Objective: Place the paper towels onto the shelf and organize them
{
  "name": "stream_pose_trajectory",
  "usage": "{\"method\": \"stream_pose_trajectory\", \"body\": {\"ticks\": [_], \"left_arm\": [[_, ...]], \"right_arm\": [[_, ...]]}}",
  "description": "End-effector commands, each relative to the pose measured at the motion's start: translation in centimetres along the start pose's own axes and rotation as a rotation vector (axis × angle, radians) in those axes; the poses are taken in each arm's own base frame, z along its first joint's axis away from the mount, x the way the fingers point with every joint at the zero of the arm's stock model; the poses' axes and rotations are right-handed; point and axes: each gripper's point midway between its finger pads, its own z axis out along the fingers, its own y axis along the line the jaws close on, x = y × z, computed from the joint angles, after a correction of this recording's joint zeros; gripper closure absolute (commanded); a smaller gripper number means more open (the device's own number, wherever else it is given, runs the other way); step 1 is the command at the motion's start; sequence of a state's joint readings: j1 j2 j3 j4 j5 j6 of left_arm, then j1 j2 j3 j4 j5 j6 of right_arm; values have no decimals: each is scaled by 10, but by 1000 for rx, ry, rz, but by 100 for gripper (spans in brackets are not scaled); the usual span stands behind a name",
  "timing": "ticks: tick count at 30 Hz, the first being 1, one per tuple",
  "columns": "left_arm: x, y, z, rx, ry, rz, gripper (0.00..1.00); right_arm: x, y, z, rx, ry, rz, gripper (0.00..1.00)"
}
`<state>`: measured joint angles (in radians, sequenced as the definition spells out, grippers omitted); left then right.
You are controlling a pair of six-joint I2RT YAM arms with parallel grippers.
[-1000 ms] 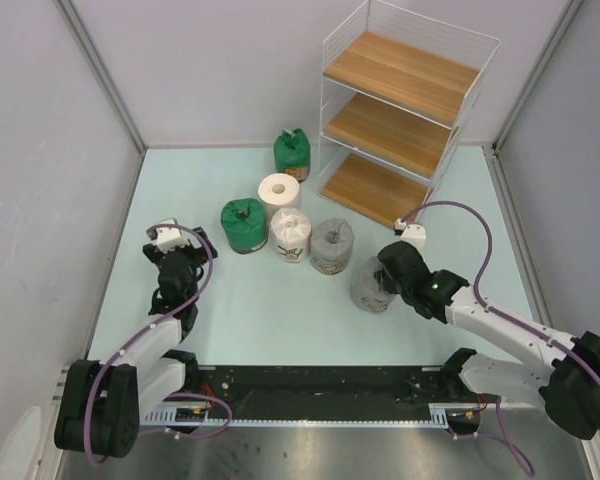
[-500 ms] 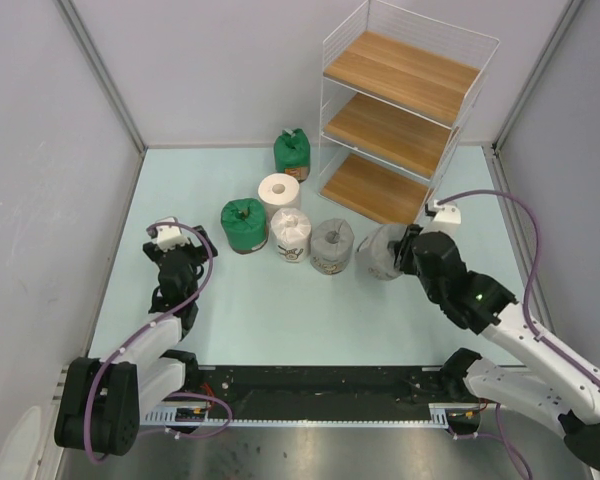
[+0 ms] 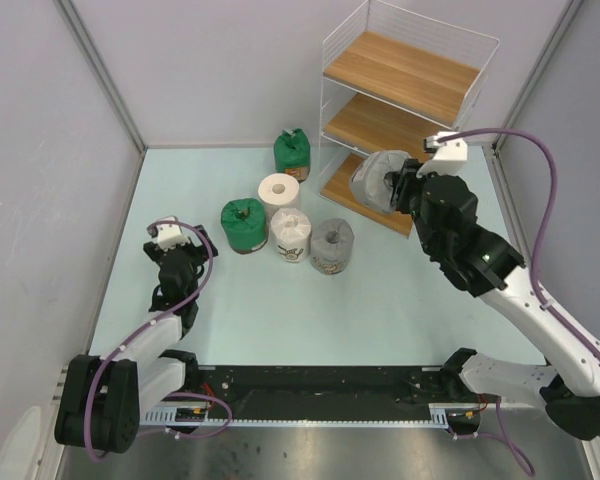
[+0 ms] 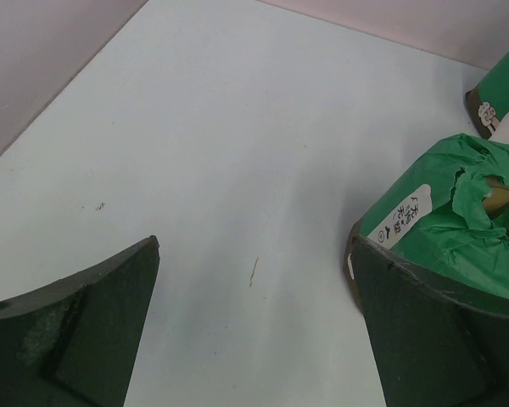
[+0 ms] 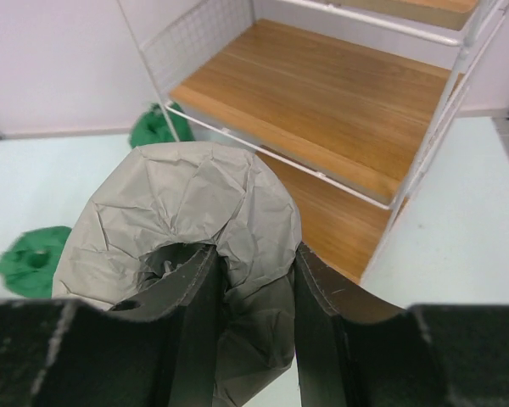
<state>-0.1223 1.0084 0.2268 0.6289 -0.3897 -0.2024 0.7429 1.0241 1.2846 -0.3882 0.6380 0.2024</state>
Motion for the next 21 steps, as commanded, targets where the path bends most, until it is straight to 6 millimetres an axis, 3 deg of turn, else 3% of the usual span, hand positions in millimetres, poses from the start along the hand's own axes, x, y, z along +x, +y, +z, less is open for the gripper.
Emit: {"method": "stream_pose_trajectory", "body": {"ticks": [1,5,7,9,10,17,18,20,21], "left_arm": [[-21,-8,7,10,-47,-32,0],[-21,-9,8,12,-42,-27,0],[-21,-10,9,14,-42,-27,0],[-21,-11,9,17,-40,-25,0],[-21,-11,10,18,-39,-23,0],[-19,-12,12,17,-28,-17,0],[-19,-12,12,17,-28,-17,0],[-20,-12,12,18,-29,-17,0],[-20,-12,12,19,-29,-17,0]], "right_arm": [[-30,0,15,71,-88,-57,66],[-64,8,14,61,-158,-55,67],[-91,13,7,43,-206,-37,68],[-102,20,8,39,-219,-60,68],[-122,17,1,53,-252,-48,68],[-194,13,-10,106,-419,11,70],[-194,18,-2,119,-420,-8,71],[-217,11,-4,162,-473,-5,71],[-215,19,10,170,-466,-26,71]]}}
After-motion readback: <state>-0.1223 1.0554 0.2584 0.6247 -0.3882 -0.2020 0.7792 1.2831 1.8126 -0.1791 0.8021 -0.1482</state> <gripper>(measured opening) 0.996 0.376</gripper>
